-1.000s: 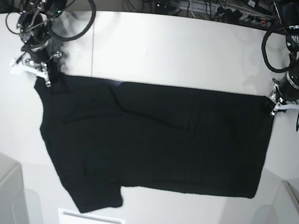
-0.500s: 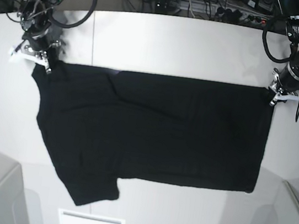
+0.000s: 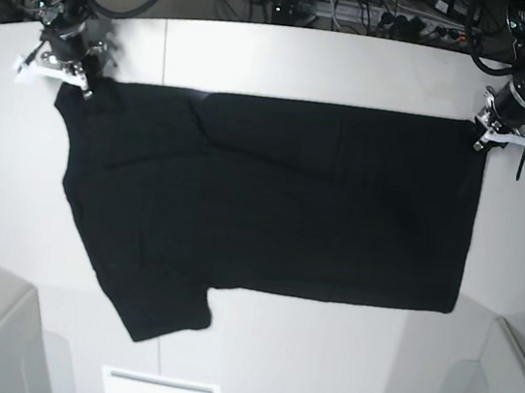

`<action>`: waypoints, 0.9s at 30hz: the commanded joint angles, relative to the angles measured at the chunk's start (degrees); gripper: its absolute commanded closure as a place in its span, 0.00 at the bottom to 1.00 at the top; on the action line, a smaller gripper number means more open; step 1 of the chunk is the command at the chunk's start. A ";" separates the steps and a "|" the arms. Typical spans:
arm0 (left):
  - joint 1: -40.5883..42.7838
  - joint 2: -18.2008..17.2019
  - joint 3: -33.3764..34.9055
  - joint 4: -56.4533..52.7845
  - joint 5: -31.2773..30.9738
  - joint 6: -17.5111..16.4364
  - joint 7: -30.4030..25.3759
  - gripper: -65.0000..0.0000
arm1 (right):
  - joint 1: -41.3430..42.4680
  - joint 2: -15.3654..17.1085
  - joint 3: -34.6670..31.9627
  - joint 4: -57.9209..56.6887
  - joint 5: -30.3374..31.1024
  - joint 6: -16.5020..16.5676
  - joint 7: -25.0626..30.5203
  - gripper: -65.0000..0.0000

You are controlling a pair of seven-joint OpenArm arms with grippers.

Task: Fold the T-shirt properly
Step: 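Lay the shirt flat on the table and open both grippers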

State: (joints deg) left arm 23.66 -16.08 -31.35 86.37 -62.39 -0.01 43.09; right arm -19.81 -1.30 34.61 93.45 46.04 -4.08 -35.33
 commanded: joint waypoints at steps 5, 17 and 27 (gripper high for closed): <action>4.43 -0.76 -0.25 3.35 0.46 0.49 0.47 1.00 | -3.26 0.29 0.16 3.30 0.33 0.16 0.83 1.00; 10.14 -0.76 -0.34 4.49 0.46 0.41 0.47 1.00 | -10.91 0.29 0.16 6.99 0.33 0.16 0.74 1.00; 13.92 -0.76 -0.34 5.72 0.46 0.41 0.56 1.00 | -12.76 0.38 4.38 6.99 6.93 0.08 -6.73 1.00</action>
State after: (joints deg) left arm 36.32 -16.53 -31.55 91.96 -63.51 -1.06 41.60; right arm -32.27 -1.39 38.68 99.42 52.14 -4.08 -42.33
